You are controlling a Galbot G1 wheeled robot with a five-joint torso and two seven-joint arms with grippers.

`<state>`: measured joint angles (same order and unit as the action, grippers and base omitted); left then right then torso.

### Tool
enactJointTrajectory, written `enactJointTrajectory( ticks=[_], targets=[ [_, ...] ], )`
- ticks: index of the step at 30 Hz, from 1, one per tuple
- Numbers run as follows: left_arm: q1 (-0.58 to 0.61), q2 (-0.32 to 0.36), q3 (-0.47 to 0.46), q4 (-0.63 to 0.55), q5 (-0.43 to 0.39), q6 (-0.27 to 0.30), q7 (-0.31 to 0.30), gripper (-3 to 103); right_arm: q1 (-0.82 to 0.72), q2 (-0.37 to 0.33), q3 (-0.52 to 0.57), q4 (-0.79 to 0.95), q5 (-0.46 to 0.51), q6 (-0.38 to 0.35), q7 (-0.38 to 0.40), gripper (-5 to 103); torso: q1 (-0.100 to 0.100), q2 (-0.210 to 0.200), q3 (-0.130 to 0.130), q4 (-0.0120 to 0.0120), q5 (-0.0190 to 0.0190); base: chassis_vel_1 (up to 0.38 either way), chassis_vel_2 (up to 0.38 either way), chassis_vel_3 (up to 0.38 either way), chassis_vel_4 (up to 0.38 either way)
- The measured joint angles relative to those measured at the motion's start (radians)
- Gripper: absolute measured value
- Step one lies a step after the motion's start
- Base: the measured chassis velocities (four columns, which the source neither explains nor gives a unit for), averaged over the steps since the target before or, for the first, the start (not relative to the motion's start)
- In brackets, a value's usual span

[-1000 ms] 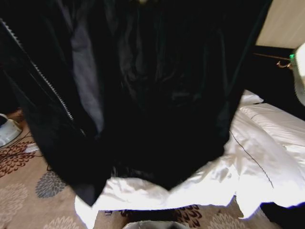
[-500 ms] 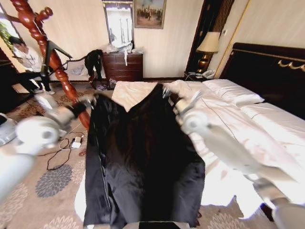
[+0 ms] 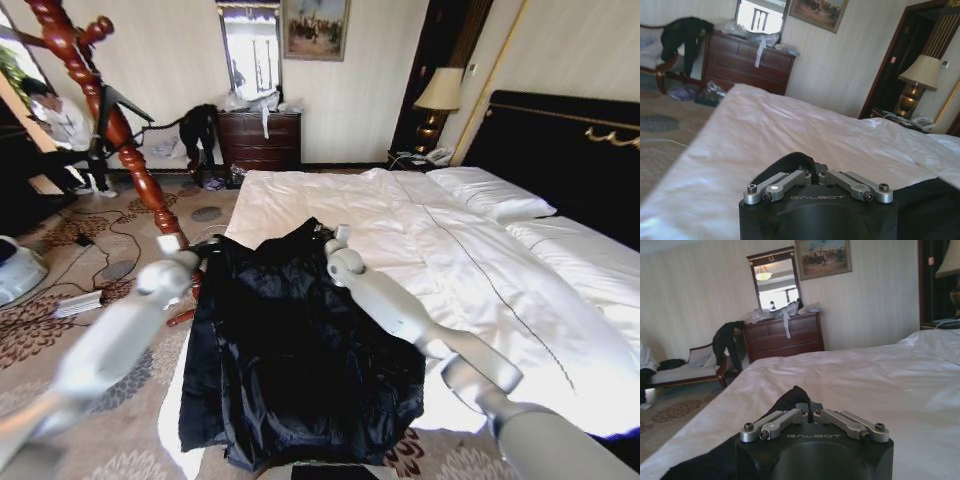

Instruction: Pick up the clothes from the bed and hang them on the clothes hanger.

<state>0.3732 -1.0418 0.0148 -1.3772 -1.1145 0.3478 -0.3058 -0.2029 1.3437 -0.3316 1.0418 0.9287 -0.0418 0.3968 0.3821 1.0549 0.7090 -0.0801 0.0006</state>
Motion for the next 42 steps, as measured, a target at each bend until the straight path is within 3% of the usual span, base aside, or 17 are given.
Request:
enactJointTrajectory(
  ticks=[1, 3, 6, 11, 18, 20, 22, 24, 26, 28, 31, 32, 35, 36, 39, 40, 42],
  targets=[
    [-0.012, -0.053, 0.006, 0.039, 0.012, 0.0, -0.015, 0, 0.0, 0.016, 0.0, -0.031, -0.006, 0.008, -0.007, 0, 0.0, 0.0, 0.0, 0.0, -0.0001, 0.0, 0.0, 0.0, 0.0],
    [-0.013, -0.066, 0.006, 0.051, 0.017, 0.0, -0.017, 0, -0.002, 0.02, 0.0, -0.038, -0.006, 0.009, -0.007, 0, 0.0, 0.0, 0.0, 0.0002, -0.0001, 0.0, 0.0, 0.0, 0.0],
    [-0.007, -0.135, 0.002, 0.149, 0.085, 0.0, -0.023, 0, -0.033, 0.035, 0.002, -0.05, -0.013, 0.01, 0.006, 0, 0.0, 0.0, 0.0, 0.0033, -0.0007, 0.0, 0.0, 0.0, 0.0],
    [0.032, -0.139, -0.002, 0.187, 0.124, 0.0, -0.022, 0, -0.071, 0.029, 0.006, -0.047, -0.03, 0.037, -0.011, 0, 0.0, 0.0, 0.0, 0.0016, -0.0005, 0.0, 0.0, 0.0, 0.0],
    [0.08, -0.139, -0.006, 0.165, 0.117, 0.007, -0.042, -1, -0.105, 0.023, 0.003, -0.02, -0.034, 0.047, -0.034, -1, 0.0, 0.0, 0.0, 0.0025, -0.0007, 0.0, 0.0, 0.0, 0.0],
    [0.092, -0.135, -0.01, 0.136, 0.101, 0.016, -0.052, 9, -0.115, 0.016, 0.003, 0.022, 0.017, 0.023, -0.033, 9, 0.0, 0.0, 0.0, 0.002, -0.0007, 0.0, 0.0, 0.0, 0.0],
    [0.109, -0.115, -0.025, 0.081, 0.058, 0.043, -0.072, 20, -0.132, -0.004, 0.014, 0.119, 0.146, -0.036, -0.013, 20, 0.0, 0.0, 0.0, 0.002, -0.0006, 0.0, 0.0, 0.0, 0.0],
    [0.115, -0.106, -0.032, 0.056, 0.038, 0.057, -0.081, 20, -0.139, -0.014, 0.022, 0.159, 0.201, -0.056, -0.006, 20, 0.0, 0.0, 0.0, 0.0021, -0.0006, 0.0, 0.0, 0.0, 0.0],
    [0.138, -0.062, -0.062, -0.036, -0.037, 0.144, -0.121, 31, -0.159, -0.05, 0.062, 0.283, 0.369, -0.126, 0.044, 32, -0.001, 0.0, 0.0, 0.0026, -0.0007, 0.0, 0.0, 0.0, 0.0],
    [0.142, -0.052, -0.066, -0.054, -0.048, 0.156, -0.128, 36, -0.162, -0.06, 0.072, 0.309, 0.401, -0.139, 0.063, 37, -0.001, 0.0, 0.0, 0.0027, -0.0006, 0.0, 0.0, 0.0, 0.0],
    [0.174, 0.037, -0.096, -0.192, -0.123, 0.203, -0.175, 53, -0.198, -0.171, 0.135, 0.463, 0.478, -0.163, 0.128, 48, 0.0, 0.0, 0.0, 0.0021, -0.0004, 0.0, 0.0, 0.0, 0.0],
    [0.174, 0.037, -0.096, -0.192, -0.123, 0.203, -0.175, 53, -0.198, -0.171, 0.135, 0.463, 0.478, -0.163, 0.128, 48, 0.0, 0.0, 0.0, 0.0021, -0.0004, 0.0, 0.0, 0.0, 0.0],
    [0.228, 0.144, -0.159, -0.334, -0.183, 0.225, -0.214, 64, -0.254, -0.317, 0.213, 0.619, 0.478, -0.14, 0.121, 65, -0.001, 0.0, 0.0, 0.001, -0.0009, 0.0, 0.0, 0.0, 0.0],
    [0.228, 0.144, -0.159, -0.334, -0.183, 0.225, -0.214, 64, -0.254, -0.317, 0.213, 0.619, 0.478, -0.14, 0.121, 65, -0.001, 0.0, 0.0, 0.001, -0.0009, 0.0, 0.0, 0.0, 0.0],
    [0.349, 0.277, -0.313, -0.507, -0.213, 0.204, -0.21, 80, -0.328, -0.42, 0.309, 0.712, 0.356, -0.037, 0.016, 81, -0.001, 0.0, 0.0, 0.0027, -0.0006, 0.0, 0.0, 0.0, 0.0],
    [0.349, 0.277, -0.313, -0.507, -0.213, 0.204, -0.21, 80, -0.328, -0.42, 0.309, 0.712, 0.356, -0.037, 0.016, 81, -0.001, 0.0, 0.0, 0.0027, -0.0006, 0.0, 0.0, 0.0, 0.0],
    [0.466, 0.362, -0.419, -0.597, -0.169, 0.149, -0.183, 90, -0.39, -0.457, 0.406, 0.762, 0.304, 0.015, -0.022, 91, -0.001, 0.0, -0.001, 0.0028, -0.0002, 0.0, 0.0, 0.0, 0.0]
  ],
)
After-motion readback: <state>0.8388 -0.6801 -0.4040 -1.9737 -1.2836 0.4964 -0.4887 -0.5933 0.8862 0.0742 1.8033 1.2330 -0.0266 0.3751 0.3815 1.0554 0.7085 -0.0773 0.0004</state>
